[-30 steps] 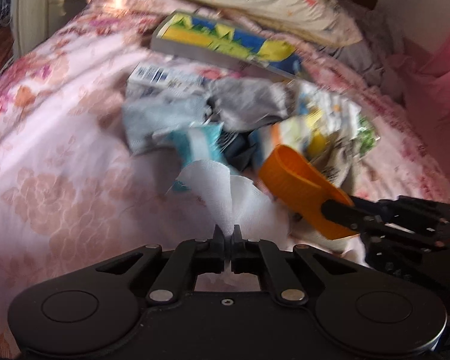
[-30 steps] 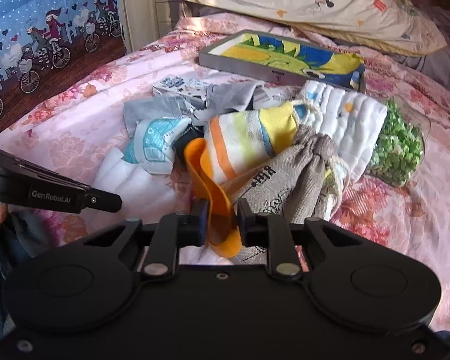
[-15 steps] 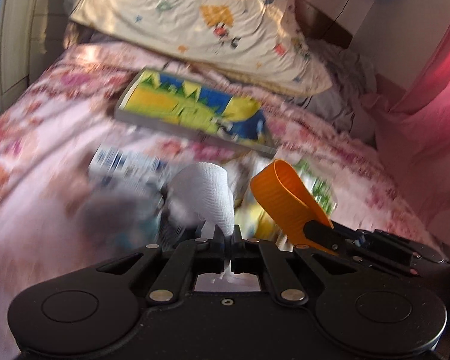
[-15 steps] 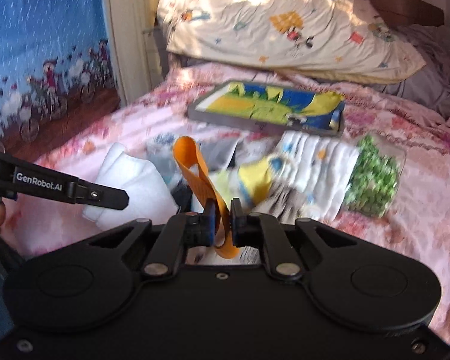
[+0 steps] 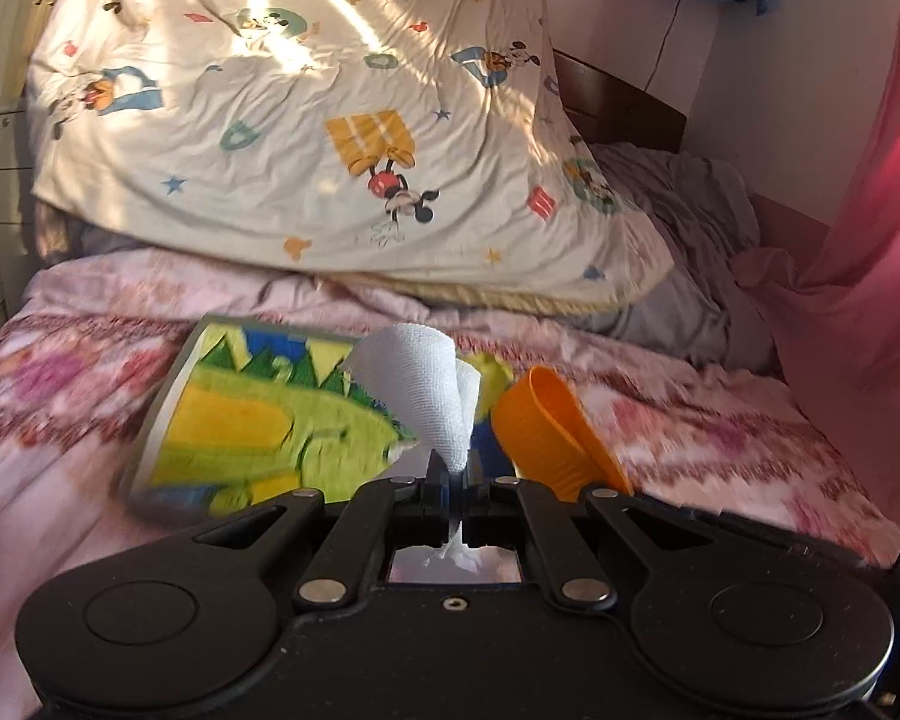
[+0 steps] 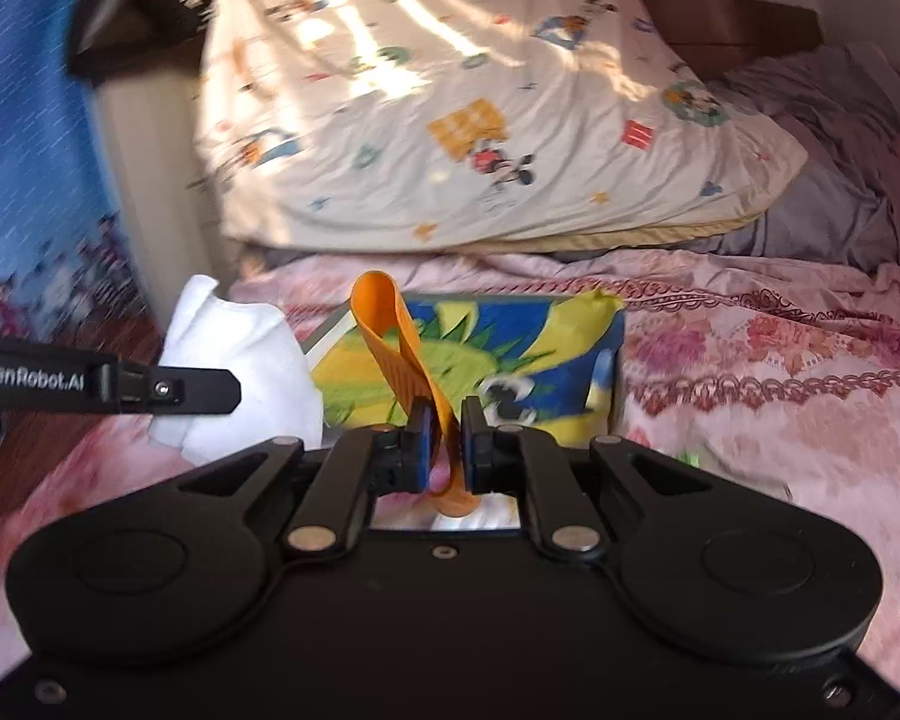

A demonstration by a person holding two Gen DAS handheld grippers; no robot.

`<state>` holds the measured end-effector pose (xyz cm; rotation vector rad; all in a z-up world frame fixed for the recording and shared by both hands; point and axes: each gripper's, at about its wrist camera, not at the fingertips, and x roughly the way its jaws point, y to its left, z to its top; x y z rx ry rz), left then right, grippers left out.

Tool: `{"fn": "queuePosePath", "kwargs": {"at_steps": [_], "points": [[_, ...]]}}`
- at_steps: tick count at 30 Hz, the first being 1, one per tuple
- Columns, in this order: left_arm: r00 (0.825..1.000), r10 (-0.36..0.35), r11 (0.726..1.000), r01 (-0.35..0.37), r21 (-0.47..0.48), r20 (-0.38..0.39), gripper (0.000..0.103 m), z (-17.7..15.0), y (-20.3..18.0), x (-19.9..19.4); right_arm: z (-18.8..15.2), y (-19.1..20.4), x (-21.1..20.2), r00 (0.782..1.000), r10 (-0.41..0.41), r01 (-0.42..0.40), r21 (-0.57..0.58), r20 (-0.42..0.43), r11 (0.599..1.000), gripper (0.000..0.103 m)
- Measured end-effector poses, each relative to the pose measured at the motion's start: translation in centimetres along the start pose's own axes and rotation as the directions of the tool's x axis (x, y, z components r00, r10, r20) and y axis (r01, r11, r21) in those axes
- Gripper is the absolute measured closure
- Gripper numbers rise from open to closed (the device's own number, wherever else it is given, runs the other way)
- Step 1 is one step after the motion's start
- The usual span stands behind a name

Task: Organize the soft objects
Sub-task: 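Carry the white cloth and orange cup with both tools to the dinosaur tray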

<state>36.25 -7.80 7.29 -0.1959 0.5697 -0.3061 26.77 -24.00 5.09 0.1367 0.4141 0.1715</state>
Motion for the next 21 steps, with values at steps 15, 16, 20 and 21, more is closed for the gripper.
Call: {"fn": "queuePosePath", "kwargs": {"at_steps": [15,16,20,21], "points": [[0.998,-0.003,0.991,-0.006,-0.133,-0.066,0.101,-0.8,2.0,14.4,-0.7,-6.5,13.3,0.994,-0.071,0.088,0.213,-0.085,0.973,0.099],[0.997,0.002,0.99,-0.013,-0.139,-0.081,0.101,-1.1,2.3,14.8,-0.9,-6.8,13.7,0.993,-0.075,0.094,0.219,-0.092,0.971,0.099],[0.99,0.035,0.986,-0.056,-0.155,-0.139,0.1,-2.2,3.1,16.1,-1.6,-7.5,16.1,0.986,-0.087,0.119,0.233,-0.143,0.965,0.098],[0.986,0.051,0.986,-0.075,-0.149,-0.157,0.1,-2.4,3.1,16.3,-1.8,-7.6,16.6,0.983,-0.092,0.127,0.231,-0.157,0.965,0.098]]}}
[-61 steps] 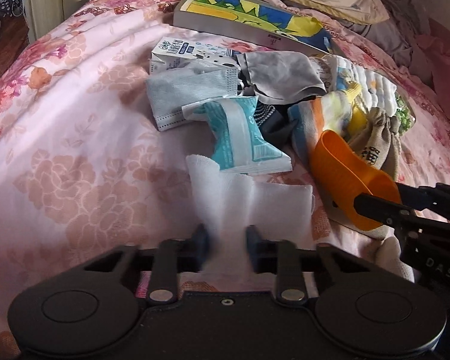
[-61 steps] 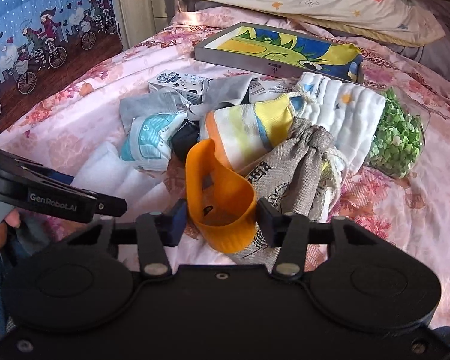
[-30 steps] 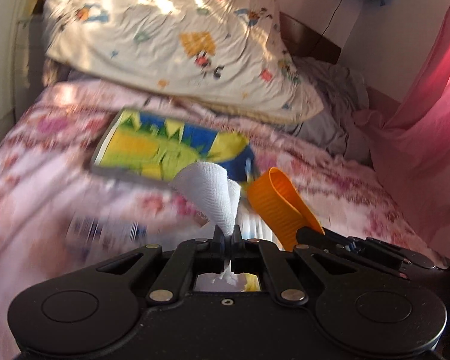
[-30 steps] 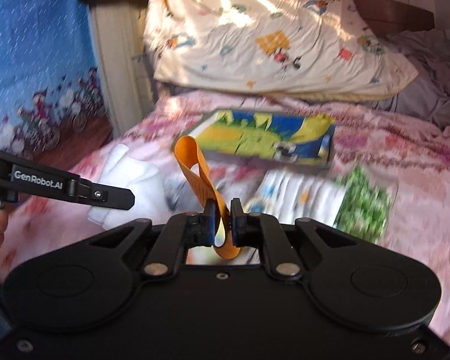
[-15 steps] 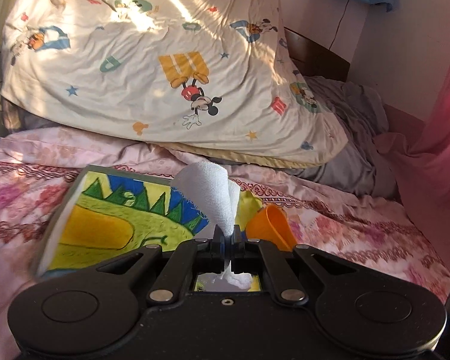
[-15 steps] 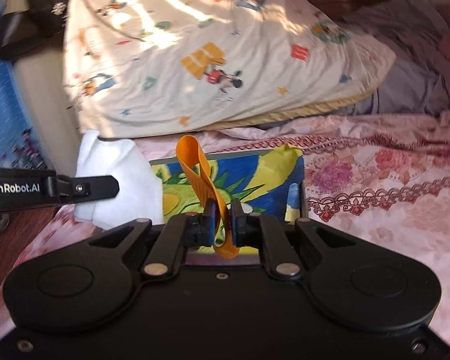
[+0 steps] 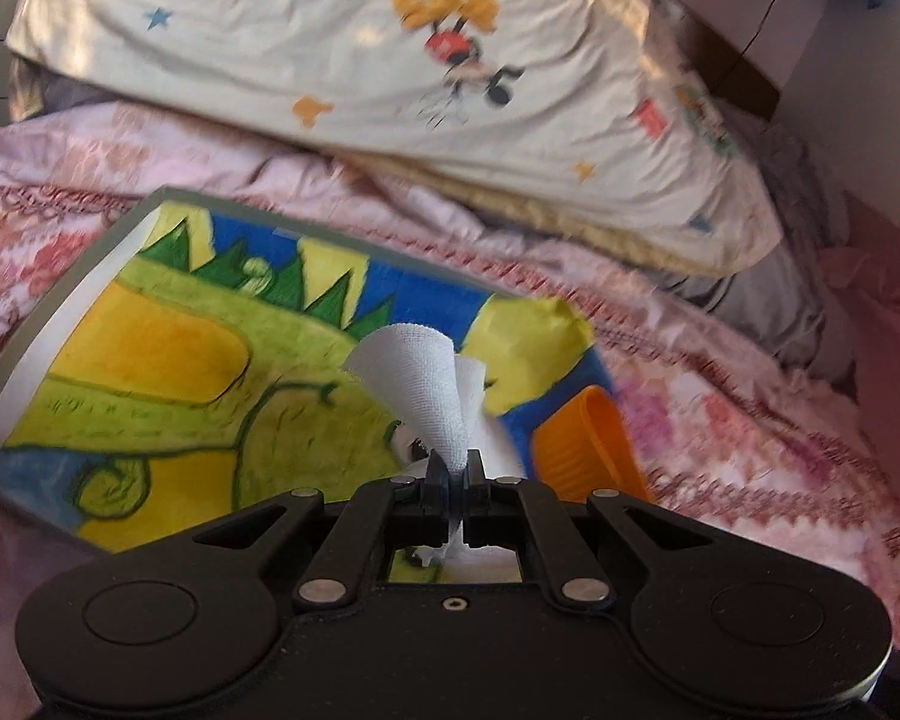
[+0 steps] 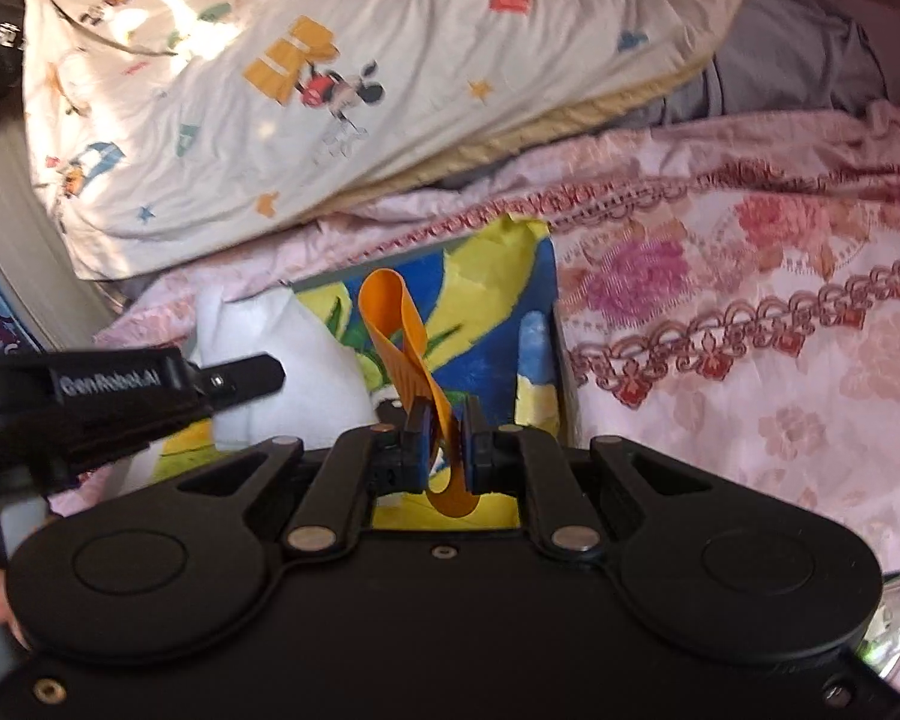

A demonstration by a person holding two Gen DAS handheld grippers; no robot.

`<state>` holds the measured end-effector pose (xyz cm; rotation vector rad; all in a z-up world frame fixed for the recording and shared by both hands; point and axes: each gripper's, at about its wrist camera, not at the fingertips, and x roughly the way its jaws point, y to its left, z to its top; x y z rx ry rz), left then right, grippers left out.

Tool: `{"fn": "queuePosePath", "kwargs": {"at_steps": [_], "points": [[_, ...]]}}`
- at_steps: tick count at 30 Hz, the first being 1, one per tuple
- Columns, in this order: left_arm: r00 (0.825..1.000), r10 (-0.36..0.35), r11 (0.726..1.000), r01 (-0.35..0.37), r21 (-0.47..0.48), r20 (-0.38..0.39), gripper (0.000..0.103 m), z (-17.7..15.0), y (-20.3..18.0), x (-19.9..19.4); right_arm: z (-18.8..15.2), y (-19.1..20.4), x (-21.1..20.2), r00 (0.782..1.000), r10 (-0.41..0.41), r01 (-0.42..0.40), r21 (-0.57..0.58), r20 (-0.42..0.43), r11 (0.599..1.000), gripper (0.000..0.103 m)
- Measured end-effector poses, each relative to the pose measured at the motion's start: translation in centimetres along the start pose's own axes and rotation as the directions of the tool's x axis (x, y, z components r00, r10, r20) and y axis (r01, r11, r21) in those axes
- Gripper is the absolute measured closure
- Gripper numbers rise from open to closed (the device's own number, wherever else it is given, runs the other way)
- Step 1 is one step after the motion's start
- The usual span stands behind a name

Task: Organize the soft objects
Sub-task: 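Carry the white cloth and orange cup with both tools to the dinosaur tray, then open both tools over the tray and lift them away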

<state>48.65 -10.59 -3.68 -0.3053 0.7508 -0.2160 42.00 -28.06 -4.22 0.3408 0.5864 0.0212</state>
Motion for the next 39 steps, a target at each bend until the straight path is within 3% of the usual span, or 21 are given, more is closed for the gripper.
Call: {"fn": "queuePosePath", "kwargs": {"at_steps": [3,4,8,14,16,18,22,25,27,32,35,39], "points": [[0.999,0.039,0.999,-0.038,0.022,-0.035,0.097,-0.4,0.1,0.2,-0.4,-0.2,1.7,0.999,-0.018,0.018,0.006,-0.03,1.0,0.097],[0.998,0.044,0.999,-0.043,0.024,-0.042,0.092,-0.4,0.1,0.1,-0.5,-0.3,2.3,0.999,-0.02,0.02,0.006,-0.035,1.0,0.097],[0.997,0.061,0.998,-0.06,0.015,-0.048,0.081,-0.4,0.3,-0.5,-0.8,-0.3,3.0,0.999,-0.023,0.023,-0.003,-0.043,1.0,0.087],[0.996,0.081,0.997,-0.081,0.013,-0.028,0.052,-0.3,0.4,-2.2,-0.8,0.0,0.1,0.999,-0.028,0.028,-0.005,-0.036,1.0,0.072],[0.996,0.09,0.996,-0.09,0.003,-0.002,0.045,-0.3,0.5,-3.2,-0.8,0.1,-1.1,0.999,-0.031,0.031,-0.014,-0.016,0.999,0.069],[0.995,0.091,0.996,-0.091,-0.007,0.031,0.039,-0.3,0.5,-4.6,-0.7,0.3,-2.1,0.999,-0.031,0.031,-0.022,0.015,0.999,0.056],[0.989,0.091,0.996,-0.091,-0.008,0.118,0.025,-0.4,0.2,-8.1,-0.1,0.7,-4.7,0.994,-0.04,0.046,-0.055,0.098,0.997,0.044],[0.978,0.079,0.997,-0.08,-0.004,0.195,0.015,-0.7,-0.1,-11.5,0.4,0.9,-7.3,0.988,-0.026,0.036,-0.064,0.152,0.997,0.037],[0.969,0.067,0.998,-0.068,-0.004,0.236,0.01,-0.9,-0.2,-13.7,0.7,1.2,-9.2,0.982,-0.016,0.03,-0.074,0.19,0.997,0.026],[0.945,0.043,0.999,-0.042,-0.011,0.324,0.001,-1.7,-0.7,-19.6,1.0,2.3,-14.5,0.962,0.02,0.009,-0.106,0.273,0.994,0.018],[0.926,0.033,0.999,-0.03,-0.015,0.375,0.001,-2.8,-0.8,-22.8,0.5,2.7,-17.9,0.946,0.053,-0.019,-0.11,0.318,0.994,0.003],[0.904,0.021,1.0,-0.019,-0.01,0.427,0.001,-4.8,-1.0,-27.0,-0.4,2.8,-22.3,0.923,0.098,-0.058,-0.118,0.372,0.991,0.001]]}}
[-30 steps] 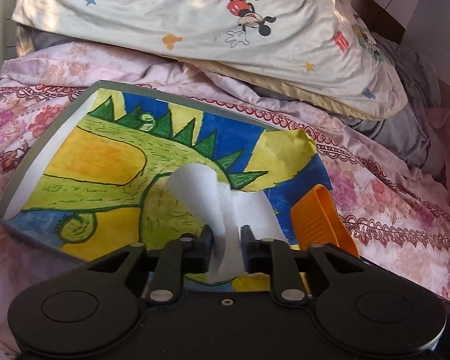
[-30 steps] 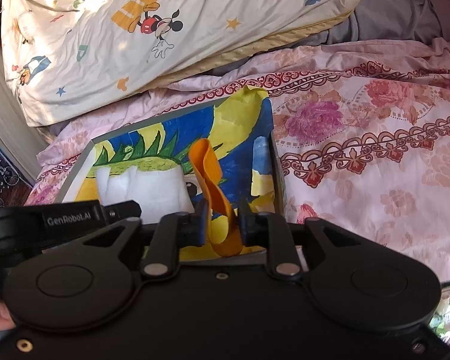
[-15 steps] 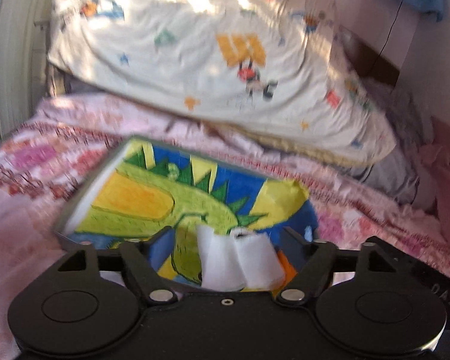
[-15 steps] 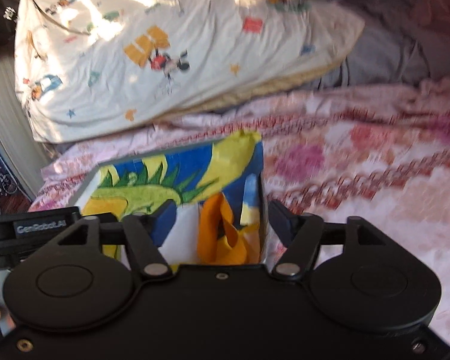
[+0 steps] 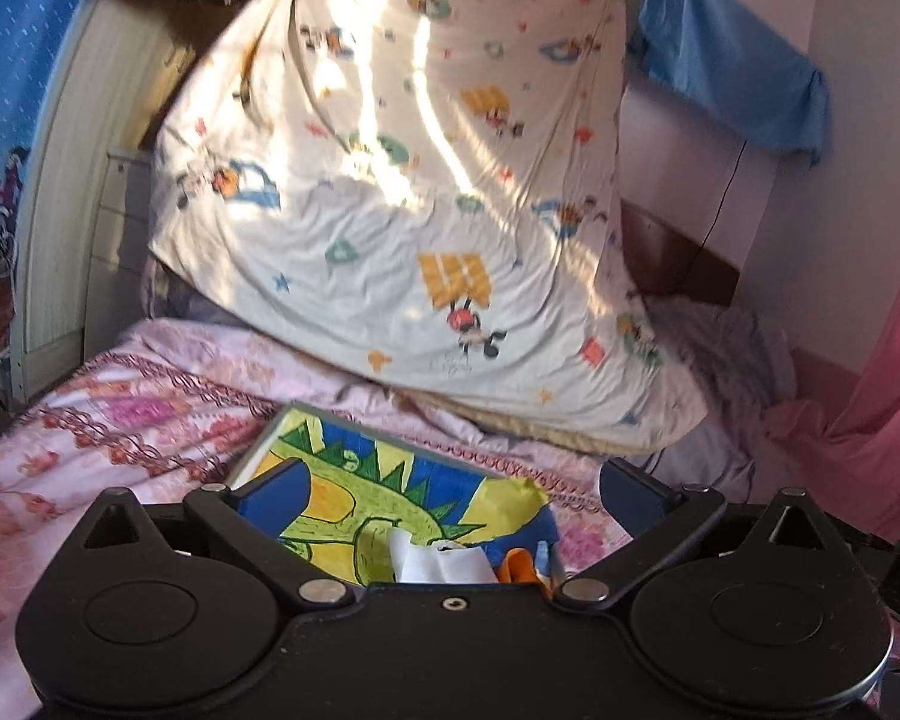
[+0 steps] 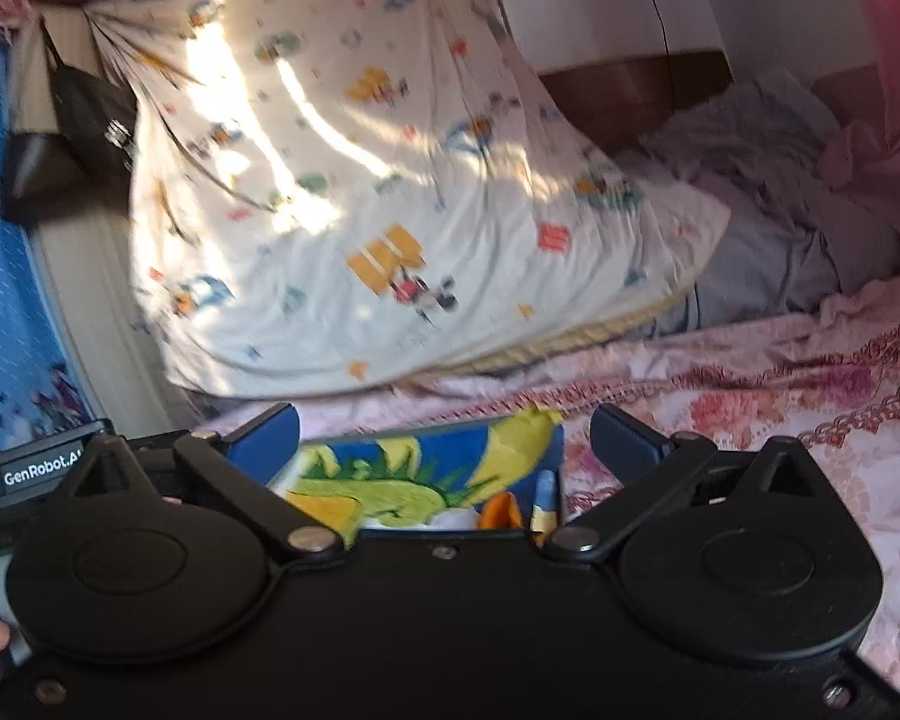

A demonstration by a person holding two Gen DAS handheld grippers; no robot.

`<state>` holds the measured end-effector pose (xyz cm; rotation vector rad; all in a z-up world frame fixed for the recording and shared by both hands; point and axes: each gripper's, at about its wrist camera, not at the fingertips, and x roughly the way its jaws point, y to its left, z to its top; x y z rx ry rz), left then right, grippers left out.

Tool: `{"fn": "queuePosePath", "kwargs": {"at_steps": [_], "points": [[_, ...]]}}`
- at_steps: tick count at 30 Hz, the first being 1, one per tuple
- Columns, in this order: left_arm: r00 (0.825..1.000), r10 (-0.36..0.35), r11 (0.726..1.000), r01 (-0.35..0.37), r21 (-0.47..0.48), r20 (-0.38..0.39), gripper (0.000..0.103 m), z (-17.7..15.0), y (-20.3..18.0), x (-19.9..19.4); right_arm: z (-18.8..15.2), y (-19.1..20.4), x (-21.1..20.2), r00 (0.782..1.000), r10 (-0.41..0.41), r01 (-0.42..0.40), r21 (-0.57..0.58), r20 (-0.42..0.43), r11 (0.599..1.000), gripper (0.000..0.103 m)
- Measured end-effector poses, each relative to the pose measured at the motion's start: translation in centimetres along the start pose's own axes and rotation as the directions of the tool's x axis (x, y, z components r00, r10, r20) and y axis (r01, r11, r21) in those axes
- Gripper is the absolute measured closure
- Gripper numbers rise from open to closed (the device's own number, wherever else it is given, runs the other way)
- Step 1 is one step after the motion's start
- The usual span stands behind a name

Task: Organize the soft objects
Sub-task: 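Open both tools over the tray and lift them away, then grasp the striped sock with the left tool while the right tool grasps the grey drawstring bag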

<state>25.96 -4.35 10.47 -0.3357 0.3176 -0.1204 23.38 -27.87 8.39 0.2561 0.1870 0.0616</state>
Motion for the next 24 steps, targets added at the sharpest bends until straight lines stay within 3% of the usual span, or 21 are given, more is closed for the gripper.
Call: {"fn": "queuePosePath", "kwargs": {"at_steps": [6,12,17,24], "points": [[0.998,-0.012,0.999,0.009,0.038,0.056,0.001,-1.4,-0.1,-5.9,0.3,1.3,-5.8,0.997,0.046,-0.042,-0.05,0.066,0.998,0.0],[0.998,-0.024,0.994,0.017,0.112,0.061,0.001,-4.4,0.2,-10.3,-1.4,2.1,-11.2,0.991,0.084,-0.07,-0.131,0.104,0.989,0.0],[1.0,-0.018,0.989,0.017,0.149,0.011,0.001,-7.2,1.2,-12.3,-3.9,2.7,-13.7,0.995,0.074,-0.061,-0.194,0.064,0.979,0.0],[0.99,-0.043,0.978,0.07,0.197,-0.134,0.001,-11.2,3.5,-11.9,-8.2,2.8,-14.5,0.996,0.02,-0.037,-0.197,-0.087,0.98,0.0]]}}
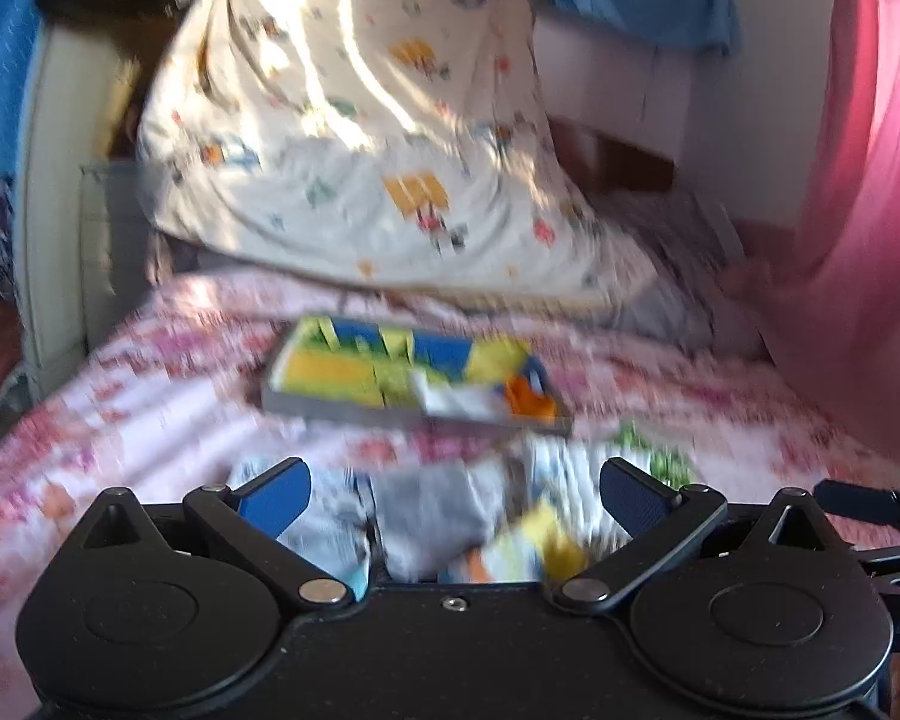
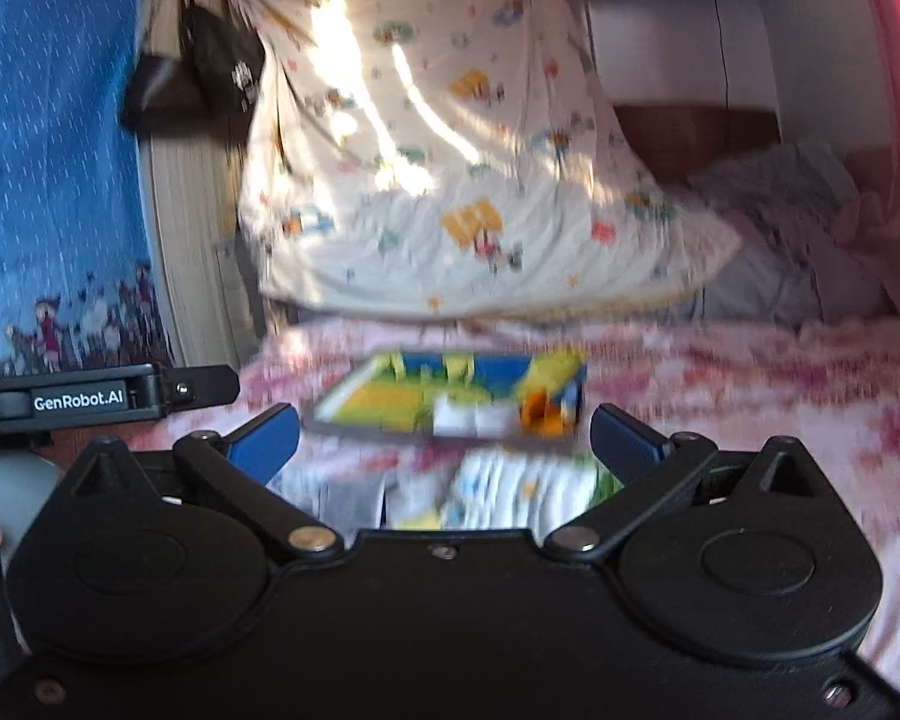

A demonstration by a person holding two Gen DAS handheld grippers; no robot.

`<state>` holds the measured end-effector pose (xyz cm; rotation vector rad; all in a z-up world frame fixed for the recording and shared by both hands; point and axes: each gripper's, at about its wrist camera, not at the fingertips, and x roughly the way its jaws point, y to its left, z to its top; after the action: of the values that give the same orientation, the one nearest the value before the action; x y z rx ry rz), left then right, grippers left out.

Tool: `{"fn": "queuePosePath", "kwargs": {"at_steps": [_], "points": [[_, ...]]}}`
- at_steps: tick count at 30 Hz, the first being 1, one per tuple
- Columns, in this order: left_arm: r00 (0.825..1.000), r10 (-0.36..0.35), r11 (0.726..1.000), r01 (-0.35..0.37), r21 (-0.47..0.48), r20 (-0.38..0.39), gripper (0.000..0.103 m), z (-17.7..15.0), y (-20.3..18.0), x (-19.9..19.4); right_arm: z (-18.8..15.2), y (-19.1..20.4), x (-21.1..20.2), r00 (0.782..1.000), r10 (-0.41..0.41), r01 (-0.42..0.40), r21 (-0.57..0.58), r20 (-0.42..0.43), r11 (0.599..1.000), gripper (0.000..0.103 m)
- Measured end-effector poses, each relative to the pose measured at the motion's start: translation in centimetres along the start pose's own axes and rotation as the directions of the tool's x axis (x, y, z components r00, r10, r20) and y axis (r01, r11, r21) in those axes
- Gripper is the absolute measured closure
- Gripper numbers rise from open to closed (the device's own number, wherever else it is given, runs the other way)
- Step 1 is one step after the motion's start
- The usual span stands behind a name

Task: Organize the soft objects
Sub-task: 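Grasp the striped sock with the left tool while the right tool grasps the grey drawstring bag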

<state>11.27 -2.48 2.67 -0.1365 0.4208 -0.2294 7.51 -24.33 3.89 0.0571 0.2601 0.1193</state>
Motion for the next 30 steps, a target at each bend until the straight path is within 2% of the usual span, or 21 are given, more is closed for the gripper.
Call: {"fn": "queuePosePath", "kwargs": {"at_steps": [4,7,15,30], "points": [[0.999,-0.021,1.0,0.021,-0.005,-0.049,0.001,-1.9,1.3,0.9,-2.1,0.2,1.0,0.993,-0.035,0.03,-0.043,-0.113,0.999,0.001],[0.997,-0.031,0.999,0.032,0.014,-0.068,0.001,-2.5,1.6,1.6,-2.8,0.3,1.7,0.987,-0.044,0.035,-0.061,-0.154,0.998,0.001],[0.994,-0.023,1.0,0.024,0.014,-0.106,0.001,-3.3,2.1,2.5,-4.6,3.4,2.8,0.979,-0.029,0.012,-0.083,-0.2,0.996,0.001],[0.989,-0.019,1.0,0.02,0.007,-0.146,0.001,-3.5,2.2,3.5,-5.5,2.8,5.0,0.955,-0.044,0.027,-0.063,-0.294,0.998,0.001]]}}
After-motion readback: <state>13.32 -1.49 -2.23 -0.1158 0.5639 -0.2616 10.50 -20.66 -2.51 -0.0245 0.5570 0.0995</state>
